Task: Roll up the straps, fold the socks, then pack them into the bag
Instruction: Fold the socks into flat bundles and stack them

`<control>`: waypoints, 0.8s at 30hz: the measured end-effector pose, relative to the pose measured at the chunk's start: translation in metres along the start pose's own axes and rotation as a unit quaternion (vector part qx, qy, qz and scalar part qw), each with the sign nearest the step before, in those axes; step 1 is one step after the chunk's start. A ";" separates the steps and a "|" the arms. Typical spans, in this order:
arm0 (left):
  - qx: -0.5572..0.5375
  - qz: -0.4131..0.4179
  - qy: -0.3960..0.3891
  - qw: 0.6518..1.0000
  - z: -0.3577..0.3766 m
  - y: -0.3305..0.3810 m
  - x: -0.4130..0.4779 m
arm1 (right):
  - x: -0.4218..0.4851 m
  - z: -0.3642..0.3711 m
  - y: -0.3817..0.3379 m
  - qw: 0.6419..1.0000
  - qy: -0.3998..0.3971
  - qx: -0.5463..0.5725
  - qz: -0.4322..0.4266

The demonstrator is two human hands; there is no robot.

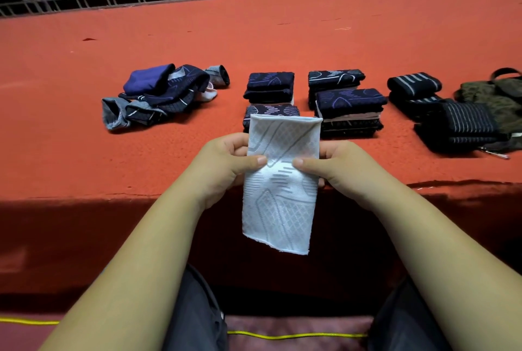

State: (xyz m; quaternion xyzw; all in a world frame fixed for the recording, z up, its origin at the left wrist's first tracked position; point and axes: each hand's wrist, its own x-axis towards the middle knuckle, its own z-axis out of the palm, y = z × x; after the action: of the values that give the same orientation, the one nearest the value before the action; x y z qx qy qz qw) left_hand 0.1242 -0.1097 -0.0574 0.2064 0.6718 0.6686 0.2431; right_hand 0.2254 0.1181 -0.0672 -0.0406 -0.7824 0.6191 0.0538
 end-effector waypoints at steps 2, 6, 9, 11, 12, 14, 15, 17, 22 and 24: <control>0.000 -0.002 0.001 1.000 -0.001 0.000 0.000 | 0.003 0.001 0.002 1.000 0.008 -0.013 -0.006; -0.020 -0.010 -0.002 1.000 -0.002 0.002 0.001 | 0.004 0.000 0.004 1.000 0.016 0.004 0.003; -0.032 -0.011 0.008 0.999 -0.003 0.002 0.001 | 0.003 -0.001 0.001 0.998 0.014 0.058 0.009; -0.038 -0.009 0.011 0.999 -0.004 0.001 0.002 | 0.003 -0.002 0.001 0.996 0.007 0.091 0.007; -0.043 -0.008 0.011 0.999 -0.005 0.001 0.003 | 0.003 -0.002 0.001 0.995 0.007 0.096 0.006; -0.050 -0.006 0.014 0.999 -0.005 0.000 0.003 | 0.003 -0.003 0.002 0.995 0.007 0.099 0.003; -0.051 -0.005 0.014 0.999 -0.005 -0.001 0.004 | 0.003 -0.002 0.001 0.995 0.005 0.103 0.002; -0.056 -0.004 0.015 0.998 -0.004 -0.001 0.005 | 0.002 -0.002 -0.001 0.995 0.005 0.096 -0.008; -0.072 -0.014 0.024 0.997 -0.002 0.004 0.004 | -0.001 -0.005 -0.001 0.997 0.047 0.062 -0.008; -0.082 -0.014 0.027 0.996 -0.001 0.004 0.004 | 0.000 -0.005 0.001 0.997 0.062 0.038 0.003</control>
State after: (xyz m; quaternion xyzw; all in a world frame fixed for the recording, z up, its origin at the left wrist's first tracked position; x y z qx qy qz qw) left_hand 0.1204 -0.1081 -0.0536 0.1585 0.6236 0.7235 0.2500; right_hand 0.2260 0.1233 -0.0675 -0.0793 -0.7534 0.6447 0.1020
